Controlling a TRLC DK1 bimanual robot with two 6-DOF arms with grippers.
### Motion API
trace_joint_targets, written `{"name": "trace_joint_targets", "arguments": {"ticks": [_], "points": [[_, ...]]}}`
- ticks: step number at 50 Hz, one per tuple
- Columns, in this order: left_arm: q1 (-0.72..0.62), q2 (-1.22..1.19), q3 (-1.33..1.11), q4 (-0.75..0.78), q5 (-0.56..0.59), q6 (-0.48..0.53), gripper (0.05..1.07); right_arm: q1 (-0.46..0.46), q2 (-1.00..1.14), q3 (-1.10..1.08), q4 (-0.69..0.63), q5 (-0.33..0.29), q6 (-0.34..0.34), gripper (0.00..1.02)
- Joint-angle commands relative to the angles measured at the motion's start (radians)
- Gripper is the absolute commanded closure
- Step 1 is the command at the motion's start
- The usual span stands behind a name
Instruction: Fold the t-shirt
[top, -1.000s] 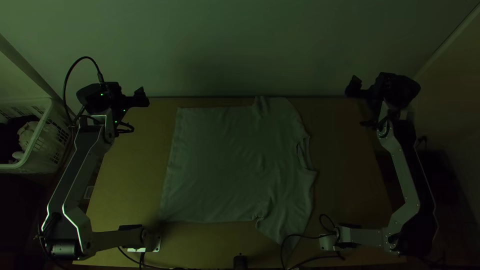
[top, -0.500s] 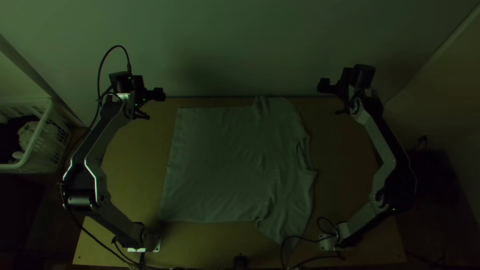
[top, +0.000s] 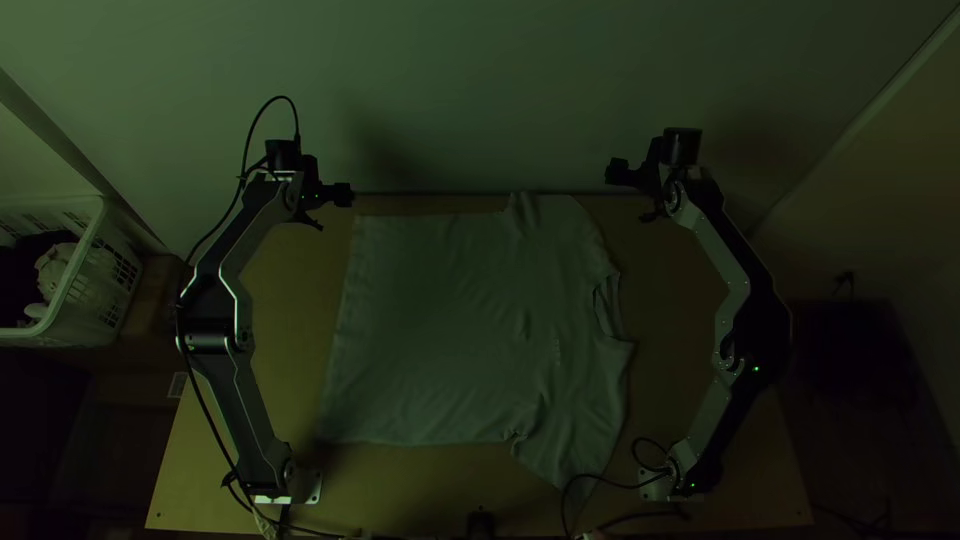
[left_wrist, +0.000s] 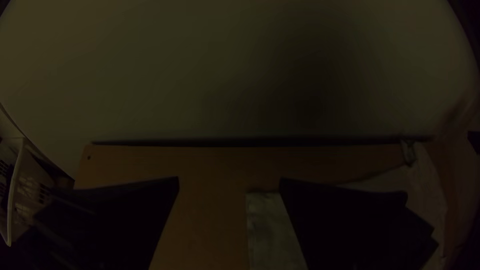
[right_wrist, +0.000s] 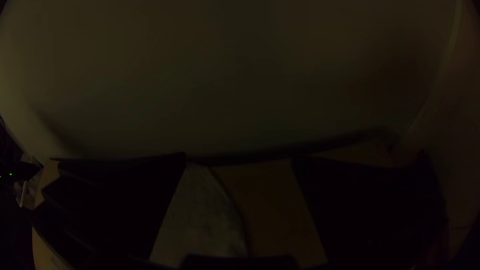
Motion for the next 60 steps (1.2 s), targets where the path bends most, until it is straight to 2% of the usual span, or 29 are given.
{"name": "trace_joint_targets", "arguments": {"ticks": [1,8,11,23,52,56,60], "points": [[-0.022,0.063,0.07,-0.036,-0.006,-0.02,0.11,0.005,0.057,0.071,-0.044,-0.001,0.034,0.05],[-0.038,0.143,0.153,-0.108,-0.023,-0.025,0.12,0.005,0.101,0.109,-0.074,-0.001,0.038,0.05],[-0.039,0.172,0.178,-0.115,-0.029,-0.025,0.16,0.005,0.111,0.114,-0.076,0.0,0.038,0.05],[-0.042,0.256,0.25,-0.171,-0.031,-0.025,0.16,0.013,0.143,0.132,-0.074,0.0,0.04,0.05],[-0.058,0.354,0.245,-0.197,-0.098,-0.02,0.17,0.024,0.172,0.164,-0.079,0.0,0.048,0.05],[-0.065,0.359,0.239,-0.195,-0.1,-0.007,0.38,0.024,0.172,0.164,-0.083,0.0,0.048,0.05],[-0.075,0.357,0.23,-0.198,-0.098,0.019,0.7,0.022,0.175,0.167,-0.085,0.0,0.048,0.05]]}}
